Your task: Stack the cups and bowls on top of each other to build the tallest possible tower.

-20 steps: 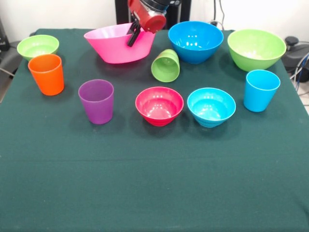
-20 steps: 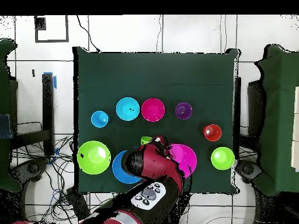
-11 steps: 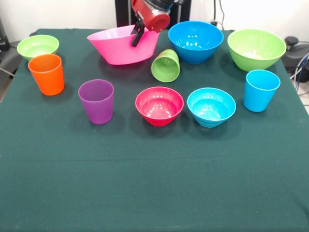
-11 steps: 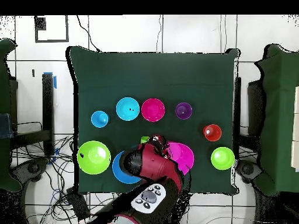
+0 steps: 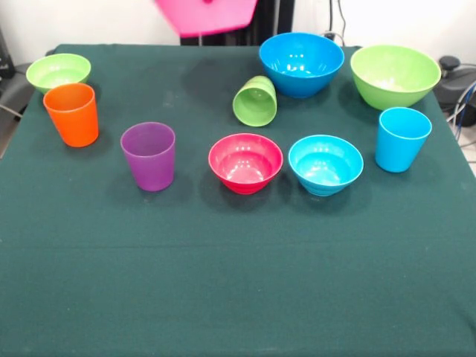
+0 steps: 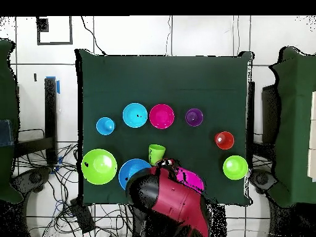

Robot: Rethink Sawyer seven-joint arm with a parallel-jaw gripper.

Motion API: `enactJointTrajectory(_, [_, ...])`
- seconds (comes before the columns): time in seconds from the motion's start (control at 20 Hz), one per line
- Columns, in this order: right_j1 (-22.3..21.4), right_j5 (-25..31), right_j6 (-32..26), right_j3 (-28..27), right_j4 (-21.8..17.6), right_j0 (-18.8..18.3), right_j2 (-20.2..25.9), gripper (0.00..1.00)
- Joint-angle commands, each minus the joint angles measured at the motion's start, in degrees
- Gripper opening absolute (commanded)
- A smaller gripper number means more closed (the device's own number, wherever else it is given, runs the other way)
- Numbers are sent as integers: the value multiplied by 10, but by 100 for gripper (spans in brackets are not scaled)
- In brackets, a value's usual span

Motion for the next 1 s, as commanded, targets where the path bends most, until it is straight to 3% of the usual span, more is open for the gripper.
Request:
enactJointTrajectory(0.05, [-125, 192, -93, 18, -64, -4, 12, 0])
enactJointTrajectory(0.15, [-137, 190, -88, 25, -75, -3, 9, 0])
enactJointTrajectory(0.35, [-134, 102, -39, 64, -100, 10, 7, 0])
enactJointTrajectory(0.5, [-151, 67, -18, 96, -110, 14, 11, 0])
enactJointTrajectory(0.7, [-179, 1, -47, 157, -110, -41, 51, 0])
enactJointTrajectory(0.8, [-164, -27, -53, 155, -128, -62, 65, 0])
enactJointTrajectory(0.9, [-123, -24, -36, 129, -114, -80, 89, 0])
enactJointTrajectory(1.0, [-76, -4, -9, 76, -105, -70, 95, 0])
